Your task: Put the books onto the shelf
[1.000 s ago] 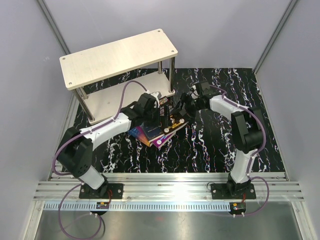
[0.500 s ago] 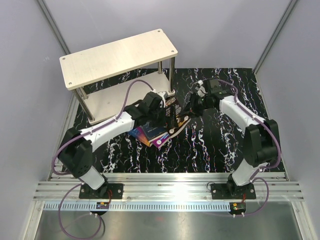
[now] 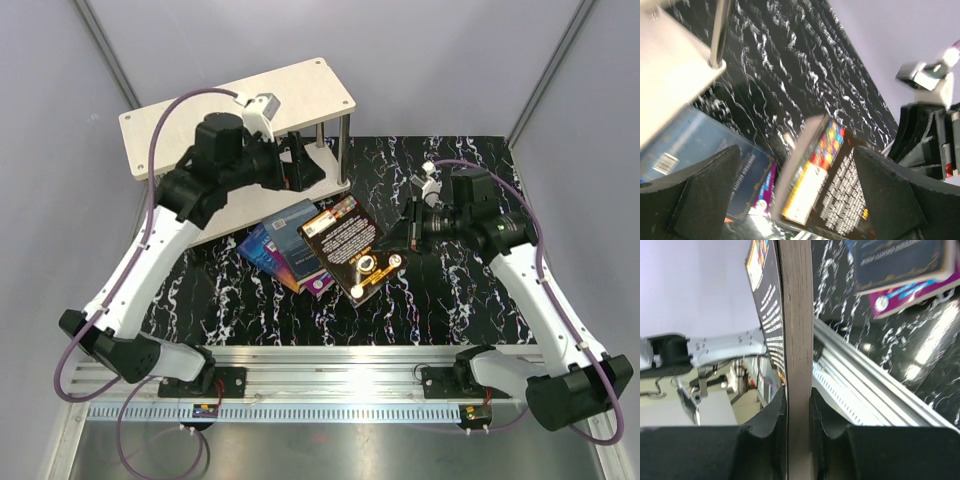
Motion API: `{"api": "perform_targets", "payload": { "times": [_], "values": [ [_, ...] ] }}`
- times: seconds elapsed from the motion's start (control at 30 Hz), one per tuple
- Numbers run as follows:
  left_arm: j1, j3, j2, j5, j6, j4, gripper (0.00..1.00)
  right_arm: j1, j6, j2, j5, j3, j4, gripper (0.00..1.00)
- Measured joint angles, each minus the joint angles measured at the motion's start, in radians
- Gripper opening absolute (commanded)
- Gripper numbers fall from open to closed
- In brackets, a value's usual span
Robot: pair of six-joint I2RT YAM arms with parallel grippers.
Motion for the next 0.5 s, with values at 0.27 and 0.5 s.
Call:
{"api": "perform_targets", "payload": {
  "times": [0.27, 0.5],
  "values": [
    [0.032, 0.107, 0.057, 0.268, 0.117, -0.08, 0.99, 0.001, -0.034, -0.088, -0.098, -0.021, -0.087, 0.0],
    [0.006, -0.064, 0.082, 0.393, 0.145, -0.116, 0.99, 0.001, -0.019, -0.105, -0.144, 0.01, -0.098, 0.0]
  ]
}}
